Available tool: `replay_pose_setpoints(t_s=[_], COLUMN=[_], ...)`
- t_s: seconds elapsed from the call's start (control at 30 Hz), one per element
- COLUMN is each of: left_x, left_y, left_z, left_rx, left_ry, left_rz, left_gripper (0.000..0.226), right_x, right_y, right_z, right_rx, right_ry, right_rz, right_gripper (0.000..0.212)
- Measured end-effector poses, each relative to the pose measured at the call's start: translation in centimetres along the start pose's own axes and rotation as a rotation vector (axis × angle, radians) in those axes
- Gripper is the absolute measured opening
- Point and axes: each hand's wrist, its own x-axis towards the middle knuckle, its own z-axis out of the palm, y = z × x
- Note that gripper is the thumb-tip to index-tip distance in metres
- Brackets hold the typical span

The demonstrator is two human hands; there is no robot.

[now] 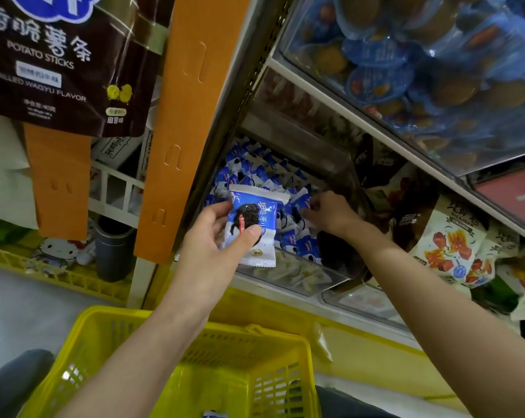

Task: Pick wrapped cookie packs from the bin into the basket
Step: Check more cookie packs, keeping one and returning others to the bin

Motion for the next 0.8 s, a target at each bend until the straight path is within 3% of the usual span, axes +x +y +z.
replay_pose_setpoints(t_s=[0.23, 0.4, 0.67, 0.8], left_x=[0.0, 0.0, -0.1, -0.2], left_y=[-0.2, -0.2, -0.2, -0.2], left_z=[-0.1, -0.1, 0.1, 0.1], left_rx=[0.046, 0.047, 0.058, 0.049], left_ry=[0.014, 0.004, 0.000, 0.001], left_rz=[-0.009, -0.008, -0.001, 0.000], left_gripper=[0.047, 0.045, 0.041, 0.039], right_x=[1.0, 0.9, 0.8, 1.9], right_y=[-0.5, 0.5, 1.2, 1.4], right_z=[0.7, 0.5, 1.8, 0.7], right_rx=[-0.136, 0.154, 0.280, 0.118], right_ry=[-0.093, -0.177, -0.038, 0.141], right_rz=[0.079, 0.018, 0.008, 0.060], right_gripper=[0.017, 0.025, 0.028, 0.029])
